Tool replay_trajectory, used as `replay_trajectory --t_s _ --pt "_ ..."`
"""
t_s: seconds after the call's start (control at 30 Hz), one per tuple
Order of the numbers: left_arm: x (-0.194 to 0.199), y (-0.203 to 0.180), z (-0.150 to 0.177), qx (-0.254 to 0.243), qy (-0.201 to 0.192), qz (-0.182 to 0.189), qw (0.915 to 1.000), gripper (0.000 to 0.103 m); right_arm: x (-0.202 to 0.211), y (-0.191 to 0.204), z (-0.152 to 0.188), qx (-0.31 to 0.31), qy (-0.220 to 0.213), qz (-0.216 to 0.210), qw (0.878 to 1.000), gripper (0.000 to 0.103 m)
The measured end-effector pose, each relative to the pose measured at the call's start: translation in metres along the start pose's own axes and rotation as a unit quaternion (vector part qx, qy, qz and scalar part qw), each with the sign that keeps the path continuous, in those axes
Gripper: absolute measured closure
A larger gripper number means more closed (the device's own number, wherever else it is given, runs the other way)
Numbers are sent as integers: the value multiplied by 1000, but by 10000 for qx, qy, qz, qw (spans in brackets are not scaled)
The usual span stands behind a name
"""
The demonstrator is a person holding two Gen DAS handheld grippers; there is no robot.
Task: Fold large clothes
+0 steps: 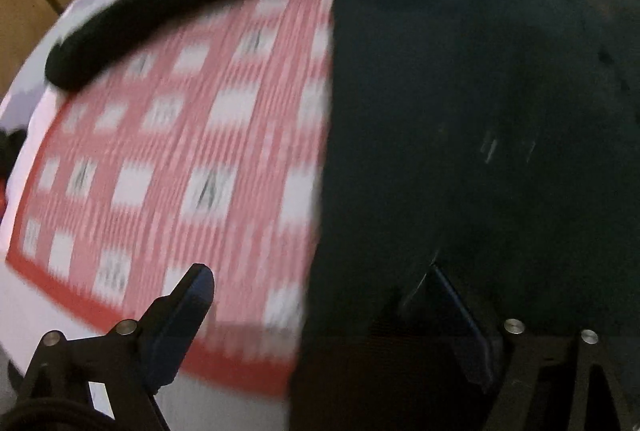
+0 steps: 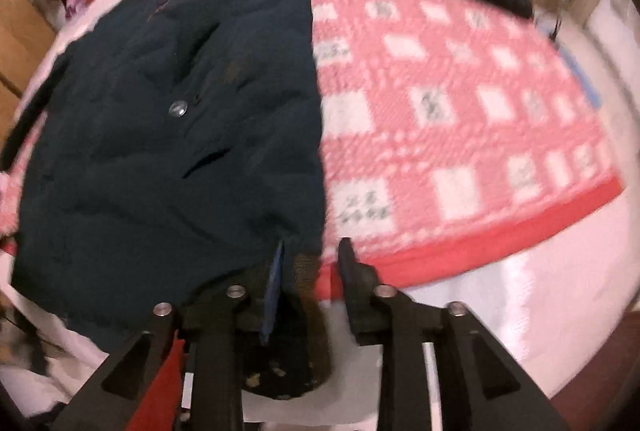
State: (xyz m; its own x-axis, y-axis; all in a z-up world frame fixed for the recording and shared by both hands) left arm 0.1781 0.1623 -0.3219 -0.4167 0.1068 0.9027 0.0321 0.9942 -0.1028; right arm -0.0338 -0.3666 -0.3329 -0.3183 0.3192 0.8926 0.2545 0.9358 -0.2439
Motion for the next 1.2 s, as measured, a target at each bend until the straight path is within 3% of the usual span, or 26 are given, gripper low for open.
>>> replay_trajectory --t_s 0.13,0.2,0.33,0.43,0.6,0.73,0.77,0.83,0.93,1.03,1.2 --pt "-15 -32 -58 -298 -395 246 9985 11 12 -5 -45 -81 -572 519 9970 67" --pt "-27 -49 -83 -440 -507 324 9972 11 11 9 -80 -68 -962 652 9932 53" --pt "-68 -87 -140 -574 -627 692 9940 11 -8 73 -150 342 -1399 358 9889 49" --pt "-95 -122 -176 -822 -755 702 9913 11 -27 120 -192 543 -1536 1 9866 49" --pt "-134 -157 -219 -894 -853 620 9904 11 -71 167 -251 627 -1589 -58 9853 49" --pt "-166 -154 -228 -723 -727 253 9944 8 -104 164 -264 871 -1643 239 9823 47" --pt "-173 -151 -227 -642 -694 229 9953 6 -111 155 -263 946 -1739 365 9795 43" --pt "-176 -147 -225 -475 -800 207 9955 0 -122 131 -262 792 -1725 622 9799 26" --pt "-179 -151 -220 -494 -916 73 9945 0 -137 95 -262 328 -1458 513 9874 14" --pt "-185 -156 -220 -597 -993 -63 9932 0 -141 97 -261 319 -1445 500 9877 14" --pt "-189 -150 -221 -475 -1035 139 9934 0 -140 111 -259 495 -1566 794 9832 14"
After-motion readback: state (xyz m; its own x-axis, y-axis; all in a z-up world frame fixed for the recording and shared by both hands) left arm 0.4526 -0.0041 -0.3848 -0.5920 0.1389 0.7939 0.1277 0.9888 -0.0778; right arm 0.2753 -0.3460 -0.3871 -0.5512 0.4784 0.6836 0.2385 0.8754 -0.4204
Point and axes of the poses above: each gripper's, at about its wrist camera, not at the fingertips, and x roughly against the way its jaws point, y to its left, z to its underside, the point moved 1 cm from there along -x, roughly the way its jaws point, and after that the axes turned 14 degrees about z, right-handed, at the moved point
